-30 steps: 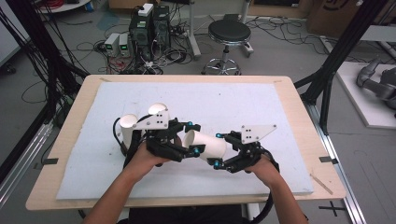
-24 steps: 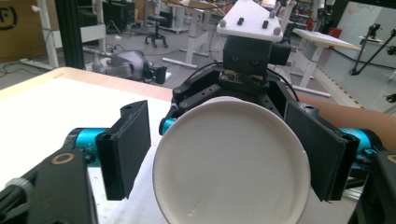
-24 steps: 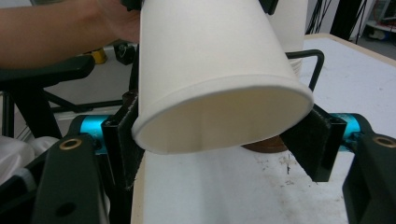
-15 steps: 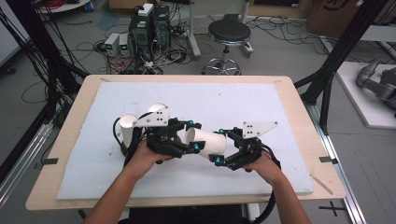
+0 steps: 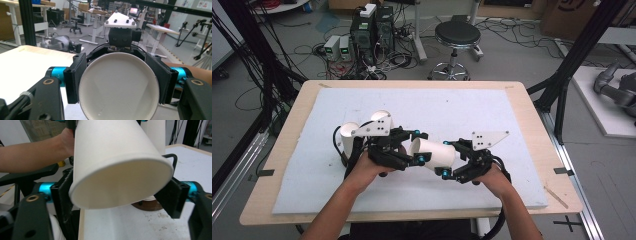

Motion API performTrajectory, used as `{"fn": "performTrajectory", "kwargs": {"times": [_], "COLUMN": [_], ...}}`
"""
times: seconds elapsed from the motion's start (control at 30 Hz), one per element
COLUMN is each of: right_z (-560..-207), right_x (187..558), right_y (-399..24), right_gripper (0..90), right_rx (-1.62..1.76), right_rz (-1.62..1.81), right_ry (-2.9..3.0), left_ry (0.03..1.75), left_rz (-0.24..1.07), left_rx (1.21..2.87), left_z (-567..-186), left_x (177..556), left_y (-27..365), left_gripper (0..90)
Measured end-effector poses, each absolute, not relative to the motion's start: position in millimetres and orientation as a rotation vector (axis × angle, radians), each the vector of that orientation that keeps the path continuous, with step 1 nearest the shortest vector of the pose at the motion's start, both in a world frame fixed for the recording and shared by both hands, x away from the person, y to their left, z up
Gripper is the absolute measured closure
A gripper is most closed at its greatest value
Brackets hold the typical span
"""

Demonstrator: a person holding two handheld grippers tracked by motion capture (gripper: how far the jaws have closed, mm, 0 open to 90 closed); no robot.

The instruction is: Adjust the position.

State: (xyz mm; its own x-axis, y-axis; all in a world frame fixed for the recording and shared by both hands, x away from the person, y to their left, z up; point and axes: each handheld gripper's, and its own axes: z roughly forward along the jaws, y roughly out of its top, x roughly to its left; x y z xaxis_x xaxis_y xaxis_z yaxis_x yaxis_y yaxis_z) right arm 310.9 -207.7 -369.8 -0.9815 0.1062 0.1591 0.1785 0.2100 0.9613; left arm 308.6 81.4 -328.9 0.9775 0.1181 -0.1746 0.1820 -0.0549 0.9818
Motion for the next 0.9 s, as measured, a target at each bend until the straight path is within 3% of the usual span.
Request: {"fn": "performTrajectory", "kwargs": {"times": [0.1, 0.2, 0.3, 0.43, 0.53, 0.6, 0.7, 0.9], "right_z": [-369.2, -369.0, -368.3, -367.8, -368.1, -368.0, -367.8, -367.8], "right_x": [310.7, 310.6, 310.9, 311.7, 312.6, 313.1, 313.2, 311.1], "right_y": [-209.1, -210.4, -211.5, -211.7, -211.7, -212.2, -213.0, -213.4], "right_gripper": [27.9, 29.5, 30.0, 30.0, 30.0, 30.0, 29.7, 18.8], "right_rx": [-0.28, -0.271, -0.259, -0.259, -0.259, -0.268, -0.261, -0.358], "right_rz": [-1.927, -1.914, -1.875, -1.828, -1.825, -1.831, -1.829, -1.876], "right_ry": [-2.404, -2.409, -2.45, -2.462, -2.462, -2.461, -2.447, -2.386], "left_ry": [0.247, 0.279, 0.281, 0.283, 0.272, 0.248, 0.245, 0.238], "left_rz": [-0.016, -0.016, -0.01, -0.035, -0.05, -0.06, -0.085, -0.064], "left_rx": [1.655, 1.692, 1.707, 1.716, 1.717, 1.714, 1.7, 1.663], "left_z": [-329.2, -330.8, -331.7, -332.4, -332.6, -332.5, -332.3, -330.0], "left_x": [307.1, 307.9, 307.6, 308.5, 309.1, 308.9, 309.2, 308.9], "left_y": [79.6, 78.7, 79.0, 78.7, 79.3, 80.1, 81.3, 85.7], "left_gripper": [32.5, 21.3, 20.7, 21.7, 25.9, 34.0, 35.3, 36.2]}}
